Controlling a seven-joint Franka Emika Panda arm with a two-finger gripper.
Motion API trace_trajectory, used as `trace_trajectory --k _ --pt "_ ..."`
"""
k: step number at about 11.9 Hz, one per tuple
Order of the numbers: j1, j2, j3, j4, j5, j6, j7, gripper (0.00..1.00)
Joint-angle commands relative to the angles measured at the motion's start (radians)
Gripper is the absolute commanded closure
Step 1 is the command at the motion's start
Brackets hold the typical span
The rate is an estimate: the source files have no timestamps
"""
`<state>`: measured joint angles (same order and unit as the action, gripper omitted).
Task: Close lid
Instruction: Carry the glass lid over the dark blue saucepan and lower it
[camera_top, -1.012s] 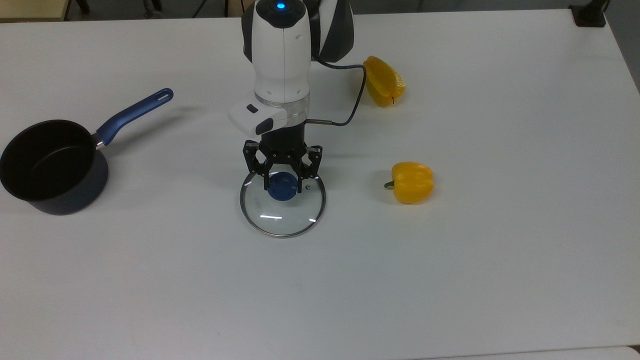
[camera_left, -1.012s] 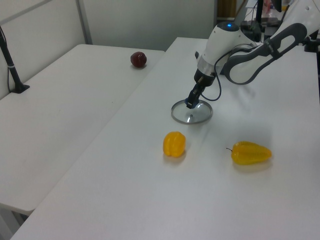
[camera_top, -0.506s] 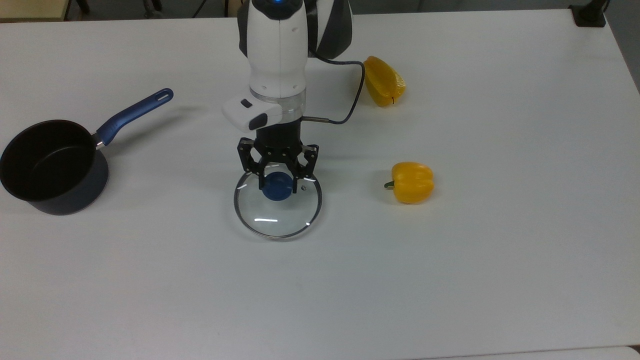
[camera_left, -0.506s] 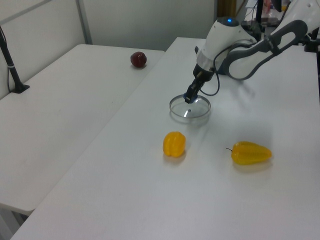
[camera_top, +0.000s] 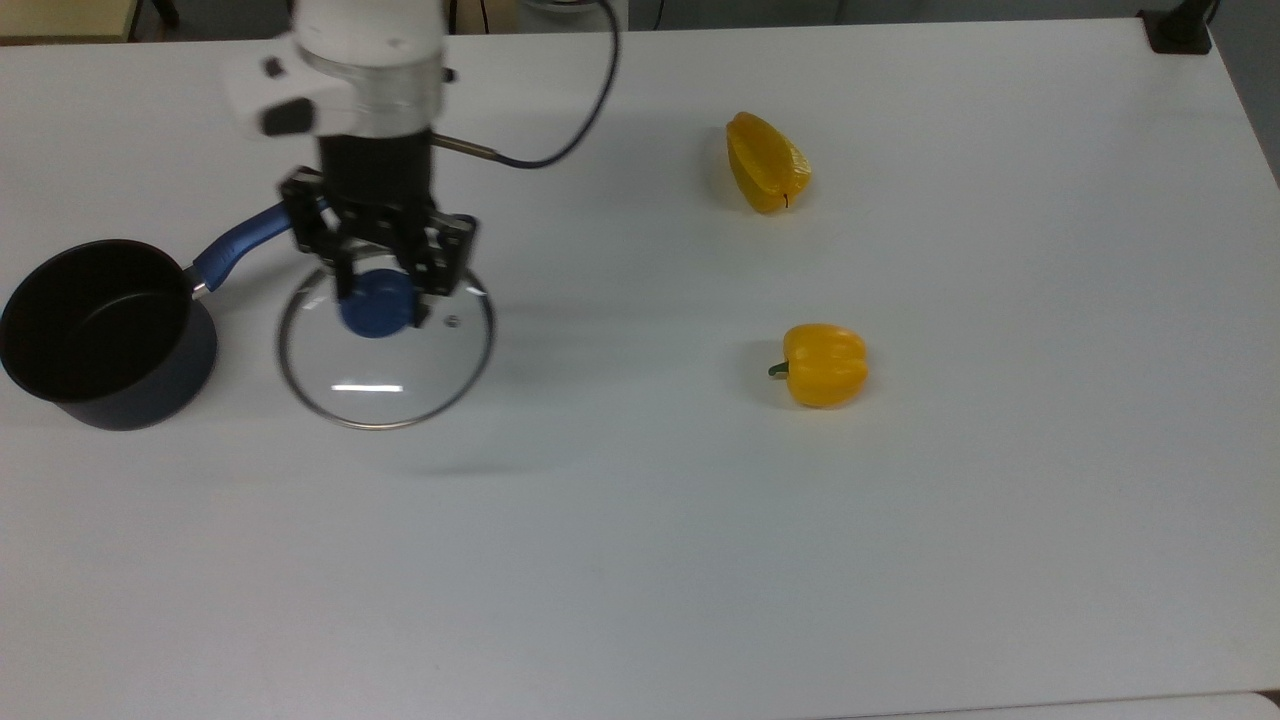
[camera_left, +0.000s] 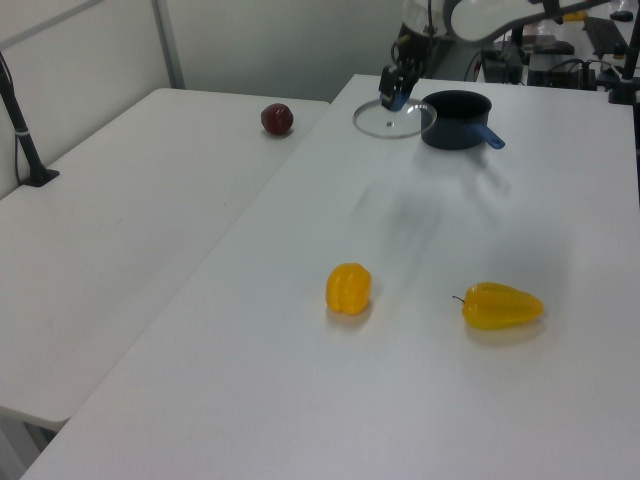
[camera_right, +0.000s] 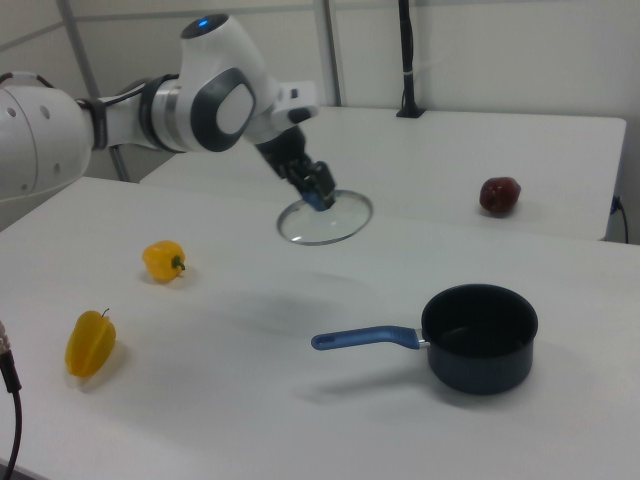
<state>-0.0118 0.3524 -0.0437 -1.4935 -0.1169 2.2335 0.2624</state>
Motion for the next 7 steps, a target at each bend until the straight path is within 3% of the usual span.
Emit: trace_trajectory --k 1,7 --pt "-0.117 0.016 0.001 0.058 -0.018 -0.006 -0.018 0.70" --pt "-0.280 0.068 0.002 0.065 0.000 0.073 -0.126 0.70"
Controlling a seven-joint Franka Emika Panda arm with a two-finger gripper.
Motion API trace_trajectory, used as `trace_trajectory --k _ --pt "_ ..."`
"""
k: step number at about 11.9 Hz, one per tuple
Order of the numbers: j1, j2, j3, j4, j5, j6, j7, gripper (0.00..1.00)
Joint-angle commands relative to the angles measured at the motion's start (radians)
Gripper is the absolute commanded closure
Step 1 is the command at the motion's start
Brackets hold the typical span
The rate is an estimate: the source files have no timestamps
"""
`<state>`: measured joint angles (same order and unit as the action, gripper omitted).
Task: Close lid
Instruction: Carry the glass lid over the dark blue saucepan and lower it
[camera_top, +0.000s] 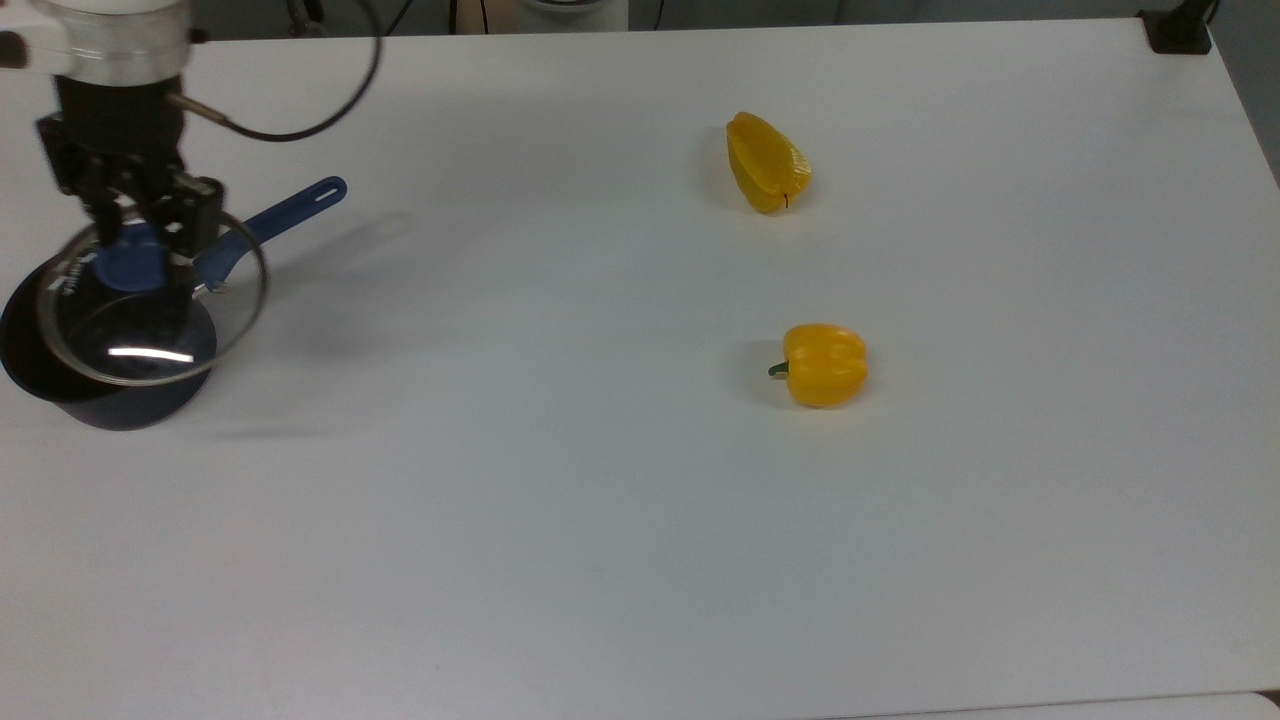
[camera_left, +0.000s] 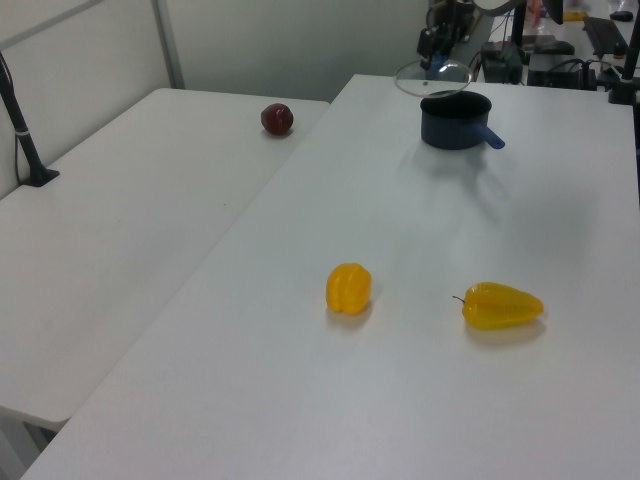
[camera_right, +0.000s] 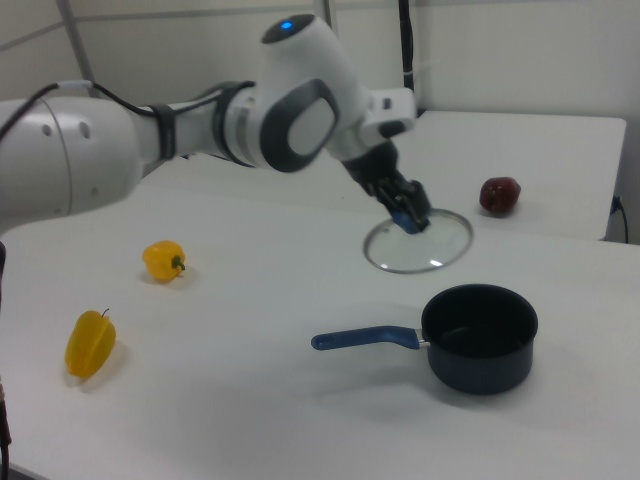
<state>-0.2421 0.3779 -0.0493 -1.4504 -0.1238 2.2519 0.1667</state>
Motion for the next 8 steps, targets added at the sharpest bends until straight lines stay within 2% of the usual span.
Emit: trace_trajectory --k 1,3,8 --pt "-0.075 0.064 0.009 0.024 0.013 0.098 -0.032 0.70" --pt "-0.118 0.099 0.009 0.019 0.050 0.184 -0.032 0.70" --pt "-0.161 0.104 0.009 -0.021 0.076 0.184 -0.035 0.69"
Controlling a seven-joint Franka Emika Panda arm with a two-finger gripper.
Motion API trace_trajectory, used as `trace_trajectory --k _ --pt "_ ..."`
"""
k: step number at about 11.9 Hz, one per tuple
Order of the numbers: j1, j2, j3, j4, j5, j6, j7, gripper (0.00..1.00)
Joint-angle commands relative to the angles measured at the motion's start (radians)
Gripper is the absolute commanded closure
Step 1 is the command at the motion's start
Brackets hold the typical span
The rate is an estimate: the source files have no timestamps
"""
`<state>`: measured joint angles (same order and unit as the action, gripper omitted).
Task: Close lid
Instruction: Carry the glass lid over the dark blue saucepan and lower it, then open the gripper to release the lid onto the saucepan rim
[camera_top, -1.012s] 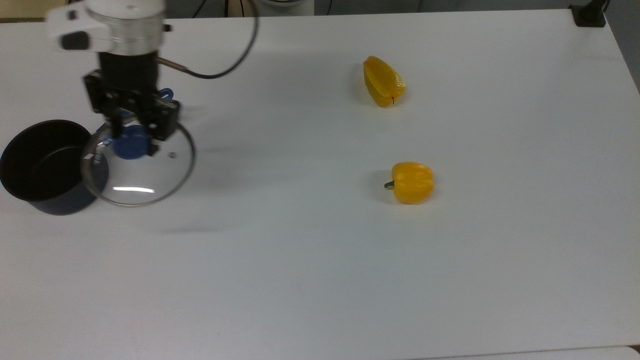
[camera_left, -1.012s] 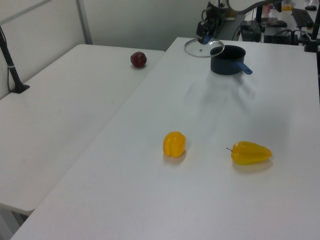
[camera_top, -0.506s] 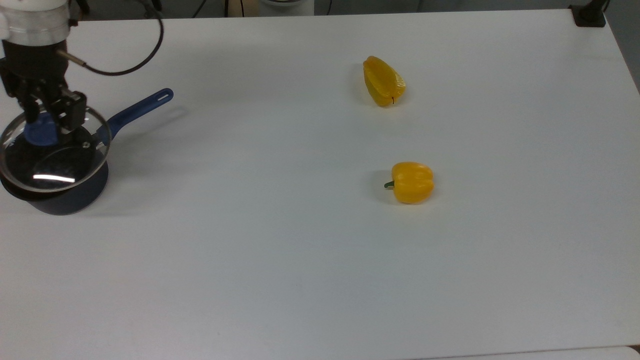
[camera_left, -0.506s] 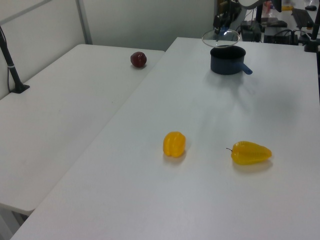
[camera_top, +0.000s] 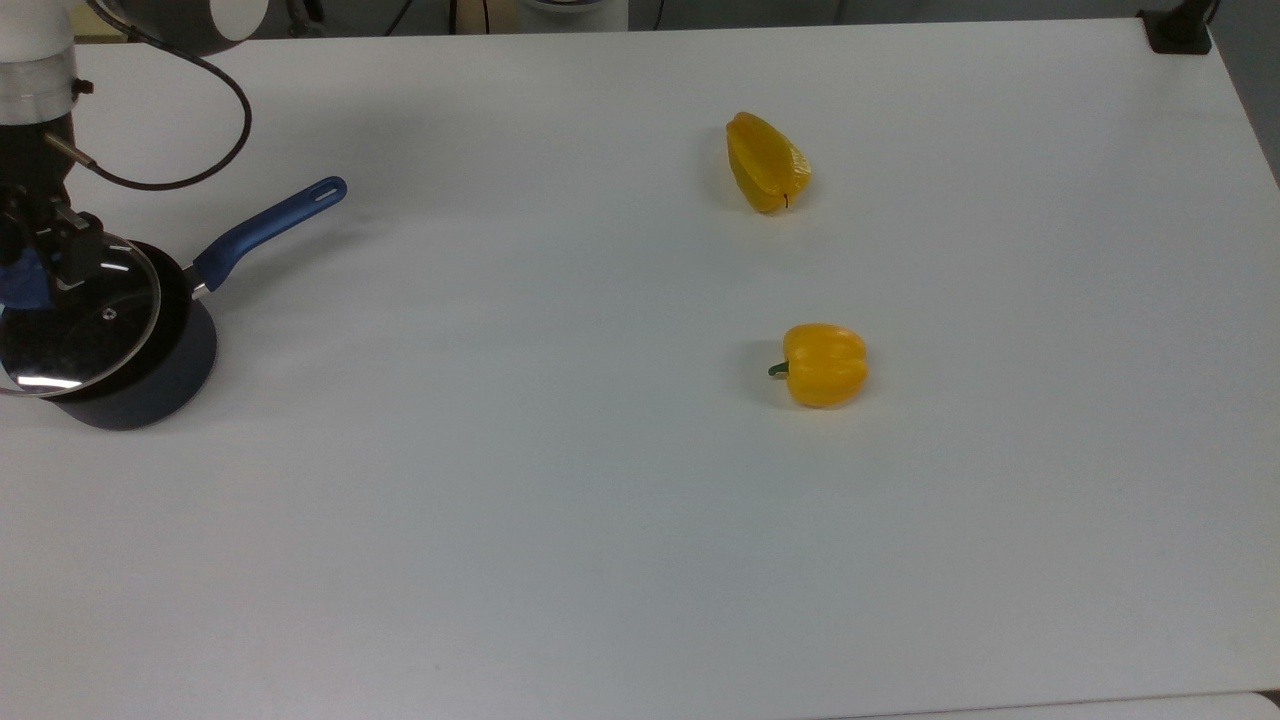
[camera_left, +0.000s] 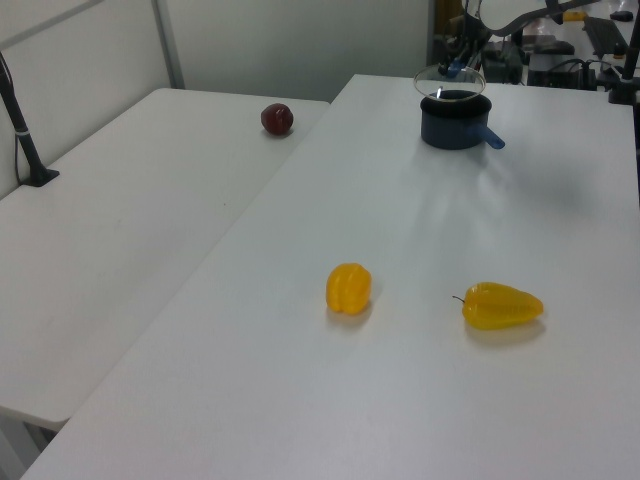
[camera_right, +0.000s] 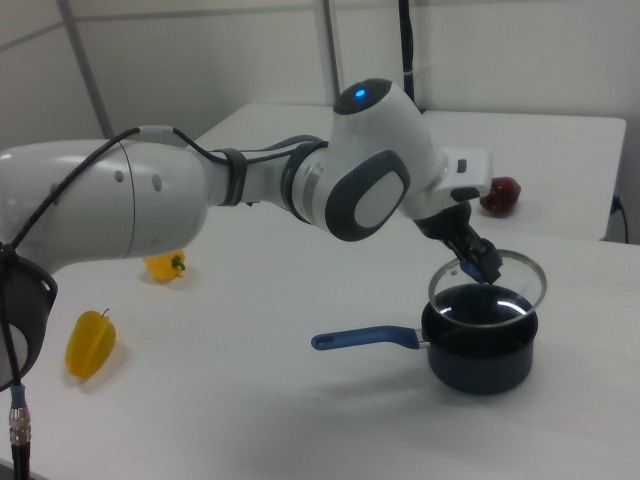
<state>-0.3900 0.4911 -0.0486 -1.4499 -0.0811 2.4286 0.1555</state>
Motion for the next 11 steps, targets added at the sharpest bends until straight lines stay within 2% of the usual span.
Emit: trace_trajectory --k 1,5,11 --pt "-0.016 -0.011 0.009 -0.032 0.041 0.007 -0.024 0.70" --pt "-0.027 -0.009 0.010 -0.049 0.109 0.006 -0.024 0.69" --pt "-0.024 -0.006 0.015 -0.076 0.109 0.010 -0.028 0.68"
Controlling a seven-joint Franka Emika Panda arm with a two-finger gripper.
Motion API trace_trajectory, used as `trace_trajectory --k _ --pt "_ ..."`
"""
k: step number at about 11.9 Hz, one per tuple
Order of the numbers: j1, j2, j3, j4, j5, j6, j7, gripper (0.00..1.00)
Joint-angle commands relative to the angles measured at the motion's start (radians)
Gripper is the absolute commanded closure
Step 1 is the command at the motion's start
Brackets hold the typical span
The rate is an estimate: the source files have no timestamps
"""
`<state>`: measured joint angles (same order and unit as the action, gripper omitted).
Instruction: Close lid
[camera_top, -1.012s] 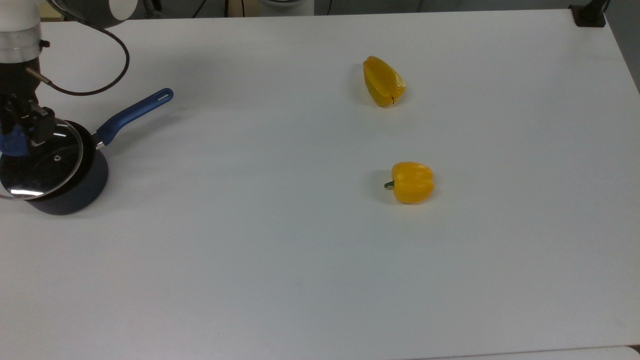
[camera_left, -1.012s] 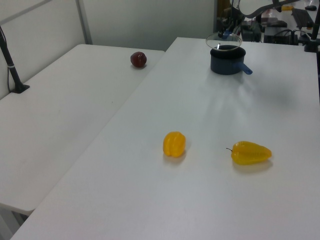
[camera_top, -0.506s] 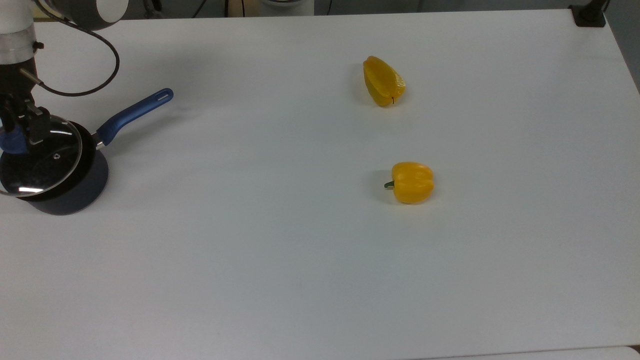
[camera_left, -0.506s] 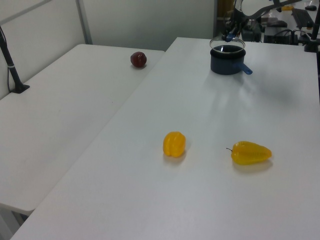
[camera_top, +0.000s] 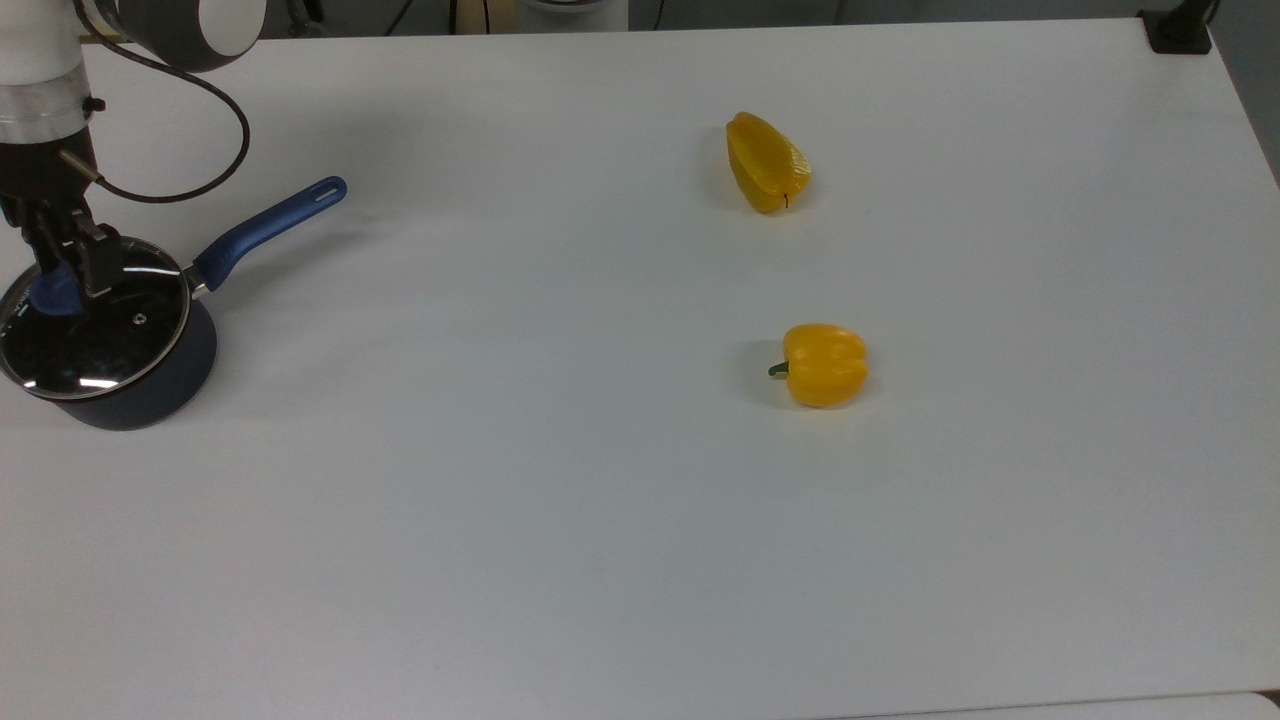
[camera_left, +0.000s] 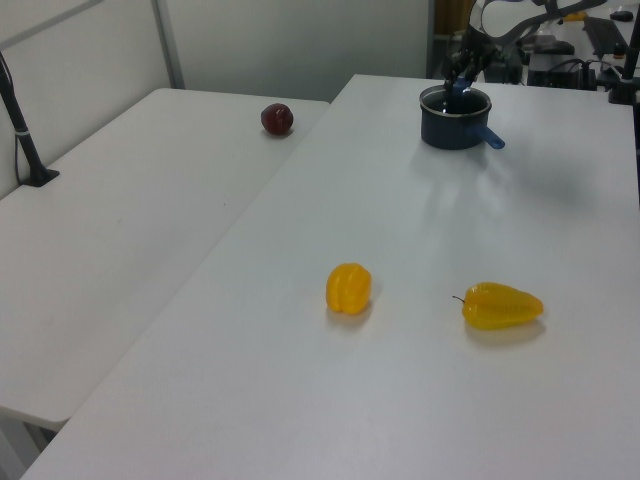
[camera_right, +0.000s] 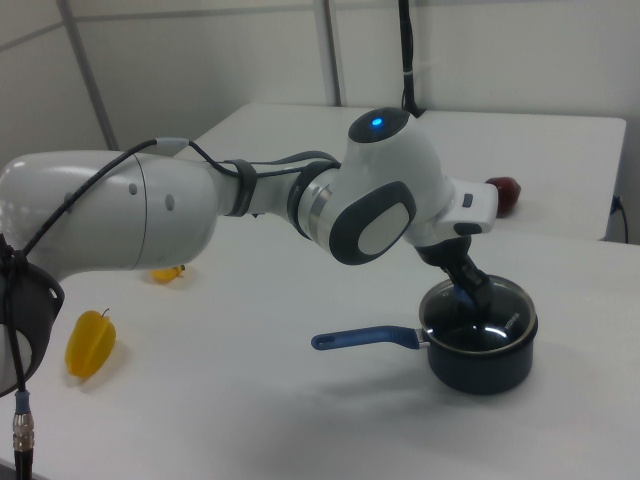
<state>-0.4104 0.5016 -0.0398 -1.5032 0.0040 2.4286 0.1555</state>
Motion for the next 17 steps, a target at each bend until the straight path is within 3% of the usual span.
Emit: trace_trajectory --k 1,4,5,6,7,9,13,17 --pt "-0.004 -0.015 0.006 -0.023 0.024 0.010 -0.030 0.68" --pt "-0.005 -0.002 0.006 -0.022 0.021 0.012 -0.031 0.65" --pt "-0.007 0.000 0.006 -0.022 0.021 0.012 -0.031 0.56" --pt "-0.007 0.000 0.006 -0.022 0.021 0.012 -0.031 0.37" --pt "-0.007 -0.001 0.006 -0.022 0.017 0.012 -0.031 0.10" --pt "-0.001 -0.005 0.006 -0.019 0.008 0.010 -0.030 0.00" --pt "0.016 -0.139 0.012 -0.029 -0.081 -0.127 -0.025 0.00" --pt "0.177 -0.274 0.014 -0.029 -0.119 -0.407 -0.031 0.00"
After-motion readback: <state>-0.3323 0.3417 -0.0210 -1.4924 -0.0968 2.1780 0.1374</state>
